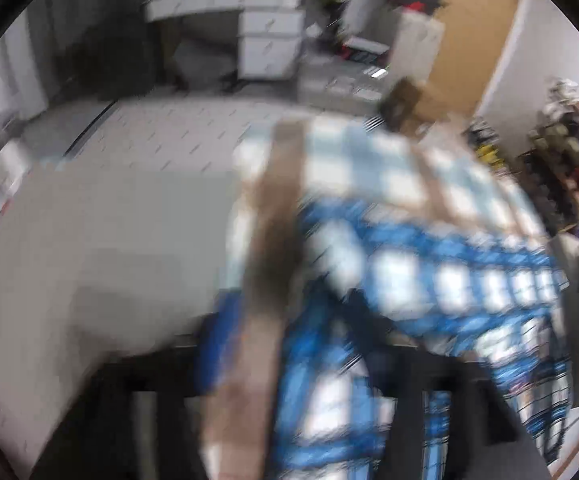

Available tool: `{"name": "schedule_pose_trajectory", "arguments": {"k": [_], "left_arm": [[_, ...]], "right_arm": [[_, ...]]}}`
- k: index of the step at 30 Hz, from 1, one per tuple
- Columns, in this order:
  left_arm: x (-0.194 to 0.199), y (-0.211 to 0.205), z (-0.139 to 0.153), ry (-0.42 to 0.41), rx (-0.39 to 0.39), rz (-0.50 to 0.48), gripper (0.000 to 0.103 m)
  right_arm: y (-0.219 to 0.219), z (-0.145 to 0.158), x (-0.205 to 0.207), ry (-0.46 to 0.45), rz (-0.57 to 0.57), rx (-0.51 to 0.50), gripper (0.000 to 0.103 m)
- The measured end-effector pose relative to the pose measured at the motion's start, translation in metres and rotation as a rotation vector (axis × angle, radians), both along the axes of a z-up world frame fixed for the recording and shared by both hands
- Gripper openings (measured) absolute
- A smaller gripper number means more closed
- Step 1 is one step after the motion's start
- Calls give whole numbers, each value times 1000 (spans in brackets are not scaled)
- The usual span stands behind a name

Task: Fold large clothes

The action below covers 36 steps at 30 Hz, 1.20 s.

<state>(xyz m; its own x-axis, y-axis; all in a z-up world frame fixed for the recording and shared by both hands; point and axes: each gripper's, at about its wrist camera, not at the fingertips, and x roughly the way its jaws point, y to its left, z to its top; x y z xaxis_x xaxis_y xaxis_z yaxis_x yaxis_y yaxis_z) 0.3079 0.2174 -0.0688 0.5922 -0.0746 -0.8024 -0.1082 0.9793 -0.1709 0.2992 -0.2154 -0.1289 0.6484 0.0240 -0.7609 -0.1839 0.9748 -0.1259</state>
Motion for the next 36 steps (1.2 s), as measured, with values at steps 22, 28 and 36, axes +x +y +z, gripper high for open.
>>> {"name": "schedule_pose_trajectory", "arguments": {"k": [22, 28, 36], "left_arm": [[111, -97, -116, 274, 213, -290, 88], [156, -94, -108, 266, 247, -302, 94], [134, -98, -26, 19, 143, -318, 72]], "right_arm": [[58, -106, 114, 134, 121, -43, 71], [75, -105, 162, 126, 80, -39, 71], [137, -34, 166, 15, 213, 85, 39]]}}
